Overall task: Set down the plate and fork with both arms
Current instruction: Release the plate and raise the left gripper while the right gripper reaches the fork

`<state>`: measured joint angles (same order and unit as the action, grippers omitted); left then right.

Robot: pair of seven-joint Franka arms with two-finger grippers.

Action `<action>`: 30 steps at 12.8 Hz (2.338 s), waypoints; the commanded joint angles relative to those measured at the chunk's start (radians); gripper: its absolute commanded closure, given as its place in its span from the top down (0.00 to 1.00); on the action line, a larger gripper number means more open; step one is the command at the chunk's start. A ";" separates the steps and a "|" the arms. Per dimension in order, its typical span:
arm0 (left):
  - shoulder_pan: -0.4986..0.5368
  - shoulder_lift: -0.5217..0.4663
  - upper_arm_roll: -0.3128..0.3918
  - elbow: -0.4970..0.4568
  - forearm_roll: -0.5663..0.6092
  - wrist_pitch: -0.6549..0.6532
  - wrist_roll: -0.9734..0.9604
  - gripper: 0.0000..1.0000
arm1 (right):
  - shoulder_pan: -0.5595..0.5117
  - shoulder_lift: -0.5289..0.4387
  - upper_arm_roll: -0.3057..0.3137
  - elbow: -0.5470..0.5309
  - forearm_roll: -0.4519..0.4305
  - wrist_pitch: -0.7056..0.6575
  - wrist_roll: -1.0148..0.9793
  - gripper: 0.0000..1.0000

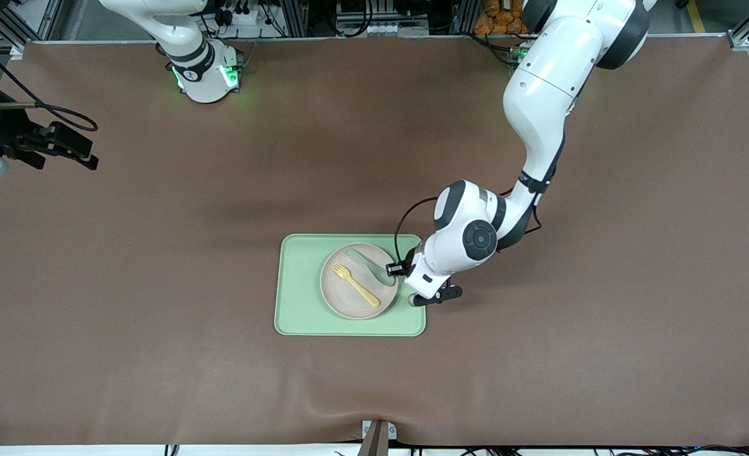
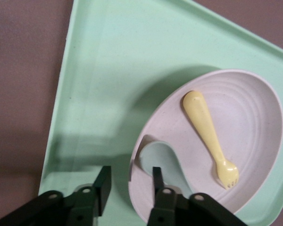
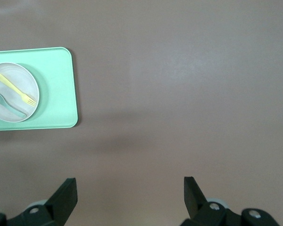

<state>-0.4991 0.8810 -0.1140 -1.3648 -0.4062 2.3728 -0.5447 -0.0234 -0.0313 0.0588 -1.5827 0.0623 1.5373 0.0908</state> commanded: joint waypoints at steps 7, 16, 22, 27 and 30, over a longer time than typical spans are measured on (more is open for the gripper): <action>0.098 -0.220 0.014 0.000 0.125 -0.211 -0.020 1.00 | 0.166 0.233 0.010 0.136 0.076 0.046 0.014 1.00; 0.347 -0.511 0.010 -0.094 0.270 -0.550 0.147 1.00 | 0.411 0.669 0.006 0.475 0.030 0.256 -0.146 1.00; 0.422 -0.741 0.010 -0.306 0.389 -0.573 0.296 1.00 | 0.500 0.881 0.001 0.491 -0.038 0.520 -0.141 1.00; 0.462 -0.806 0.011 -0.298 0.454 -0.746 0.491 1.00 | 0.543 0.990 -0.019 0.494 -0.087 0.580 -0.138 0.89; 0.475 -0.864 0.011 -0.297 0.452 -0.808 0.502 1.00 | 0.614 1.010 -0.068 0.495 -0.101 0.584 -0.083 0.83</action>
<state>-0.0320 0.0733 -0.0946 -1.6455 0.0254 1.6063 -0.0589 0.5442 0.9513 0.0228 -1.1329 -0.0149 2.1283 -0.0286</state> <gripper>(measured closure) 0.000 0.119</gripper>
